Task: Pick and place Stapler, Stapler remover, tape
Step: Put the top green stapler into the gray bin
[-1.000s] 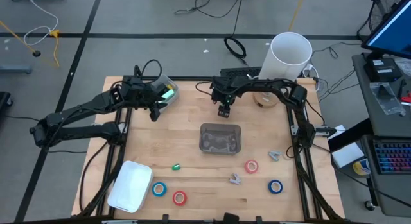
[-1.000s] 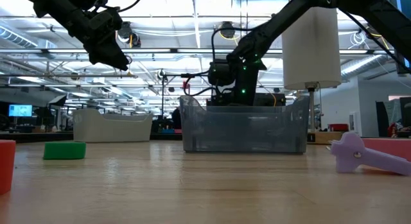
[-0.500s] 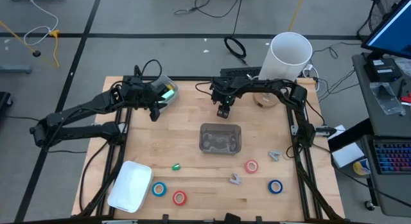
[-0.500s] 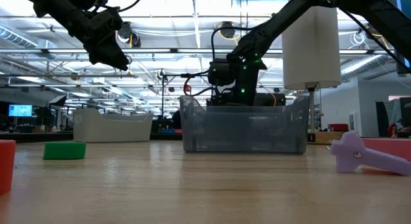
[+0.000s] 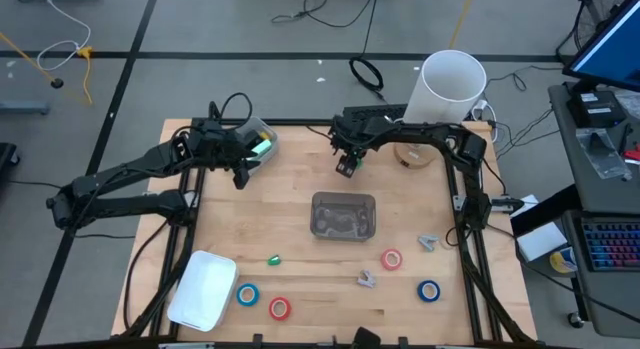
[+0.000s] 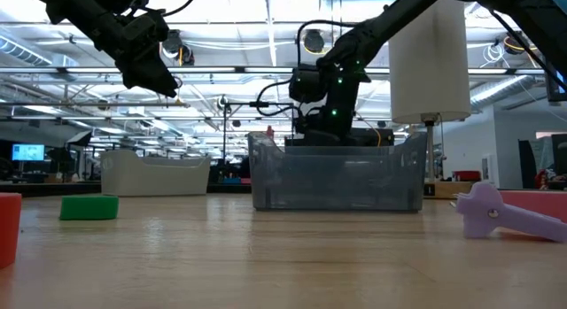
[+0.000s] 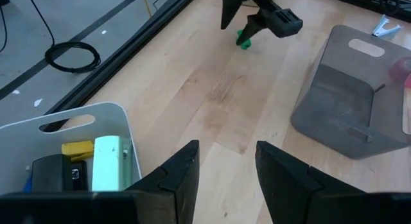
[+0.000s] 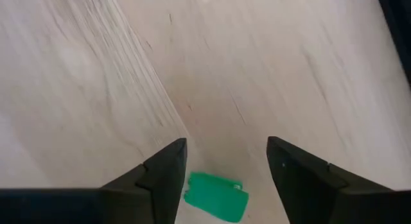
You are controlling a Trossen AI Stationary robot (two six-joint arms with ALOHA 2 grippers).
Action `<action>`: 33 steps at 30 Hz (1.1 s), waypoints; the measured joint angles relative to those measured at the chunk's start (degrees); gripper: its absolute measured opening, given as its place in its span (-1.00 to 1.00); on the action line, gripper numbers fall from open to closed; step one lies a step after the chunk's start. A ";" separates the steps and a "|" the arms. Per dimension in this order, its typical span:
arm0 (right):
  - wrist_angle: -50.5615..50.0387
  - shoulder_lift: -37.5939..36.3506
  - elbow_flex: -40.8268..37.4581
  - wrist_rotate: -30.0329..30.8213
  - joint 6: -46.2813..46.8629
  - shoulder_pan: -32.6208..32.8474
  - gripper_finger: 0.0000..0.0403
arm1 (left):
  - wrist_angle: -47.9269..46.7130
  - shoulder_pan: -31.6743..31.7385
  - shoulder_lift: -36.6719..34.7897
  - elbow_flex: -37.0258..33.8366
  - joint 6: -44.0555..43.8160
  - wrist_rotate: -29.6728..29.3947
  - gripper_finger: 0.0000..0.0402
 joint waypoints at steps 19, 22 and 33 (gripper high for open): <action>-5.11 0.21 -1.30 2.76 12.01 -1.46 0.15 | -0.01 -0.29 0.00 0.01 -0.87 0.03 -0.24; -5.10 0.23 -2.32 2.51 14.27 -1.38 0.17 | -0.01 -0.81 0.01 0.01 -0.87 0.03 -0.24; -4.46 0.27 -3.50 2.46 19.28 -1.42 0.30 | -0.01 -1.25 -0.01 0.01 -0.85 0.03 -0.24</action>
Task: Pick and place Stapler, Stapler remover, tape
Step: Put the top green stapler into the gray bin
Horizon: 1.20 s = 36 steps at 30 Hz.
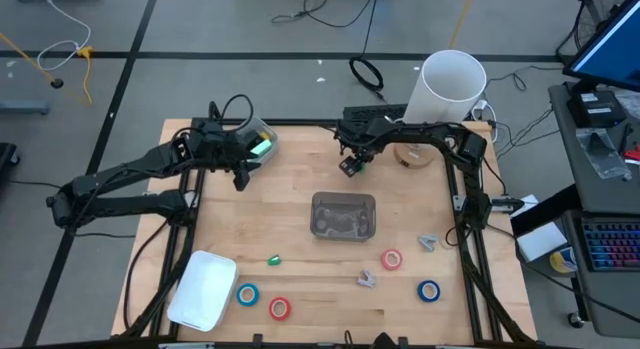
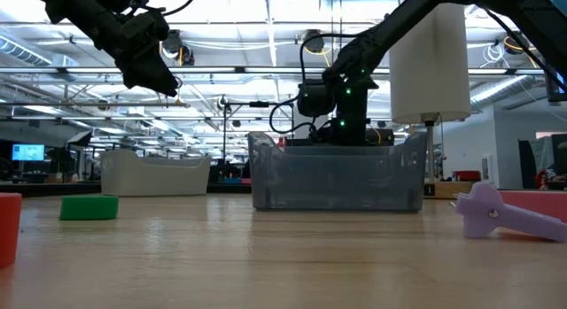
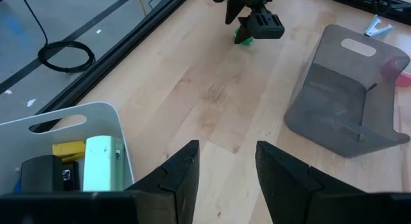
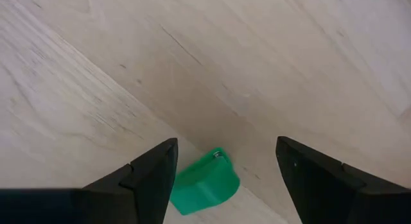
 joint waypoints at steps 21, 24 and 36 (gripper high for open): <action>-1.22 0.00 0.00 -5.87 15.93 0.15 0.32 | 0.00 0.00 0.02 0.00 0.02 -0.02 -0.24; -2.65 0.00 0.00 -5.87 18.92 0.15 0.30 | 0.01 0.00 0.02 0.00 0.02 -0.02 -0.24; -1.18 0.00 -0.02 -5.85 23.28 0.15 -0.01 | 0.01 0.00 0.02 0.00 0.05 -0.02 -0.24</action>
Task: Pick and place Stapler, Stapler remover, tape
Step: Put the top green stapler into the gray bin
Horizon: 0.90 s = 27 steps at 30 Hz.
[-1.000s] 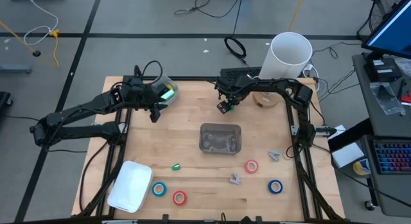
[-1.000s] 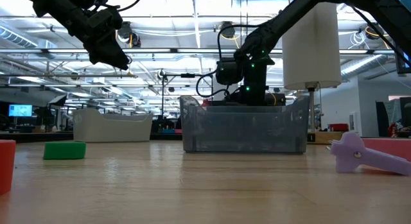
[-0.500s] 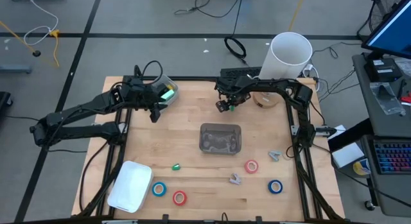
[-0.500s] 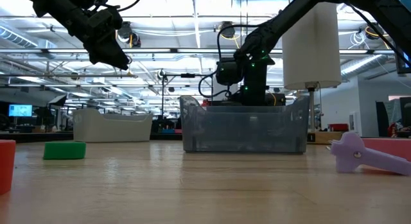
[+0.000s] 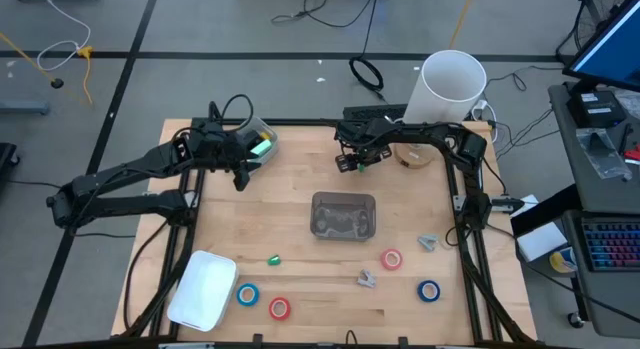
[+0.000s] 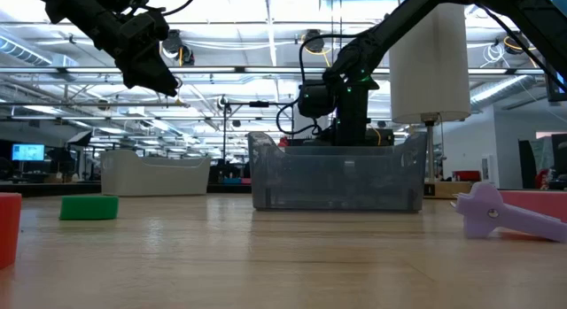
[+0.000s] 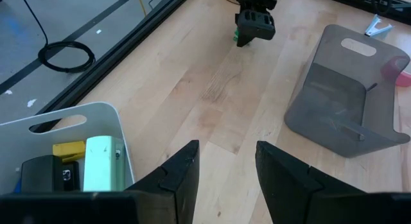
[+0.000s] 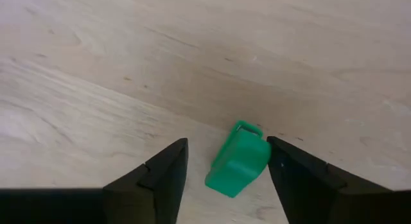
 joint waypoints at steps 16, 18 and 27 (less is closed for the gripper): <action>0.17 0.00 0.00 0.06 0.89 0.00 -0.60 | -0.01 0.00 0.00 0.00 0.00 0.00 -0.24; 0.18 0.00 0.00 0.06 0.48 0.00 -0.65 | -0.01 0.00 0.00 0.00 0.00 0.00 -0.24; 6.70 -0.98 -0.02 -8.21 -0.69 0.26 -0.63 | -0.01 0.00 0.00 0.00 -1.50 0.96 -0.24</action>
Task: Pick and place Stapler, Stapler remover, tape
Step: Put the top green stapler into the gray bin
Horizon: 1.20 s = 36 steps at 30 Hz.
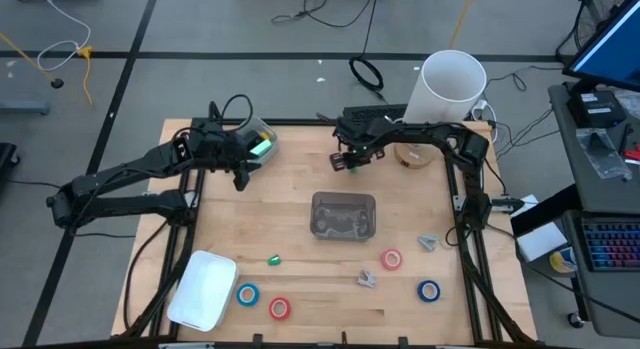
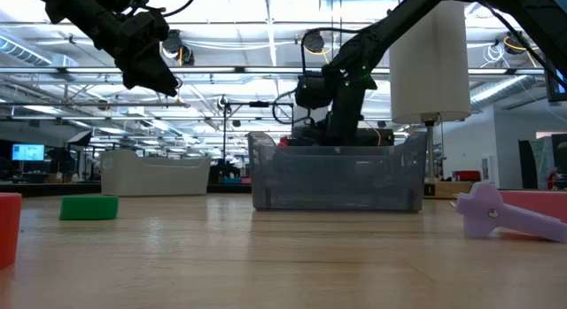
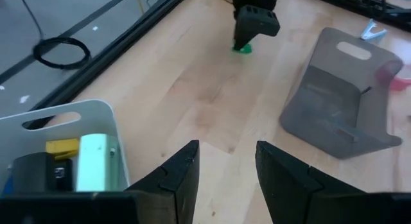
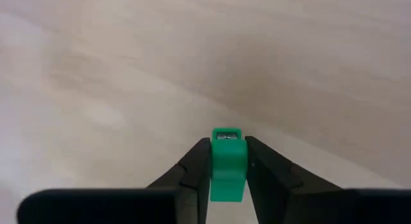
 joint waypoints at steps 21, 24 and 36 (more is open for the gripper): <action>44.91 -14.72 0.07 -11.83 2.73 4.68 -0.64 | 11.67 -0.37 3.19 0.04 -8.75 11.08 -0.24; 48.29 -14.55 0.07 -13.10 2.91 5.96 -0.64 | 14.25 -1.00 4.99 0.04 -8.97 10.86 -0.24; 49.18 -14.56 0.07 -12.82 1.12 9.31 -0.64 | 25.31 -1.29 11.09 0.02 -15.16 15.10 -0.24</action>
